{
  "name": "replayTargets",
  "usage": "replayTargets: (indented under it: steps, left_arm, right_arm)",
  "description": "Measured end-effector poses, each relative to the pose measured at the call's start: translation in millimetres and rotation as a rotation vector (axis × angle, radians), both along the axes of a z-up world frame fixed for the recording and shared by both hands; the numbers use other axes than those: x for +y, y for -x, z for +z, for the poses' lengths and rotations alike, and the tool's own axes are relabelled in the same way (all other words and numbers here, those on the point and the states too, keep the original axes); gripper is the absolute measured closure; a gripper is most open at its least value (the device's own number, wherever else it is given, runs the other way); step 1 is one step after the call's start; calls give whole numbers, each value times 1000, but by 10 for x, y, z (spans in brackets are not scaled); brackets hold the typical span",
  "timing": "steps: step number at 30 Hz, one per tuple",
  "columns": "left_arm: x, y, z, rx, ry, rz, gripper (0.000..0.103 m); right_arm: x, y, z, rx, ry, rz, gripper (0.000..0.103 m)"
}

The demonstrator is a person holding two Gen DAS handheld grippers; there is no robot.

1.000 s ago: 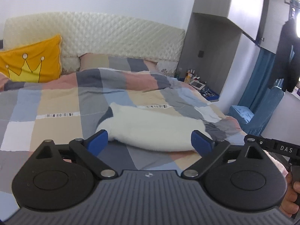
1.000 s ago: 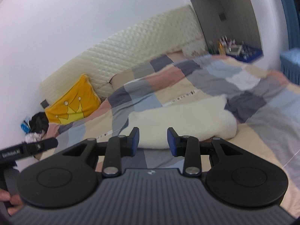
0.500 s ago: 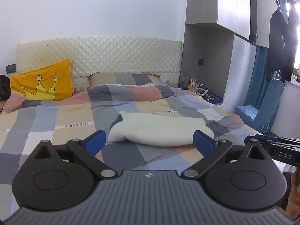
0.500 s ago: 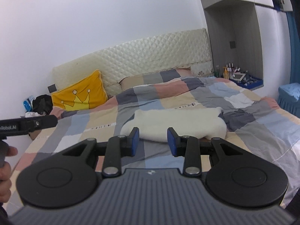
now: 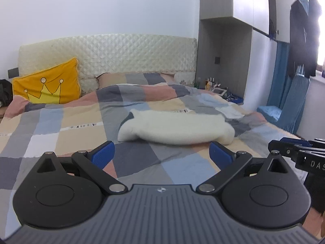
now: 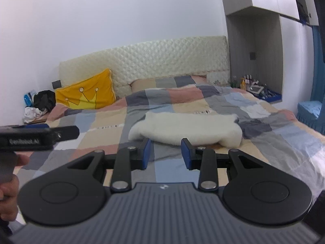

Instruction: Fold large clothes

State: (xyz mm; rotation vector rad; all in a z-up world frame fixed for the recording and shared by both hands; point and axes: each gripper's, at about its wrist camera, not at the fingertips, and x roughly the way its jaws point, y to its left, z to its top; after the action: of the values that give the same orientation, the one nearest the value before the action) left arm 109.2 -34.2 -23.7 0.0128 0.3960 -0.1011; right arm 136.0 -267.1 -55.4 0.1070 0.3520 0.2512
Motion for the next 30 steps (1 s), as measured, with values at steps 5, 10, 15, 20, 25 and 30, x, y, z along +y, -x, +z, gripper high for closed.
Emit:
replayTargets:
  steps: [5,10,15,20,25,30]
  left_arm:
    - [89,-55,-126,22,43,-3,2]
    - [131,-115,-199,31,70,-7,2]
    - [90,-175,-266,44,59,-20,2]
    - [94,-237,-327,57,59,-25,2]
    - [92,-265,-356,65,67,-27,2]
    - [85,-244,-348,62,79,-38,2]
  right_arm:
    - [12,11,-141,27,2,-41,66]
    - [2,-20,-247,53,-5,-76,66]
    - [32,-52,-327,70,18,-103,66]
    - [33,-26,-323,55,33,-136,62]
    - [-14,-12,-304,57,26,-155,61]
    - [-43,30,-266,32,3,-159,8]
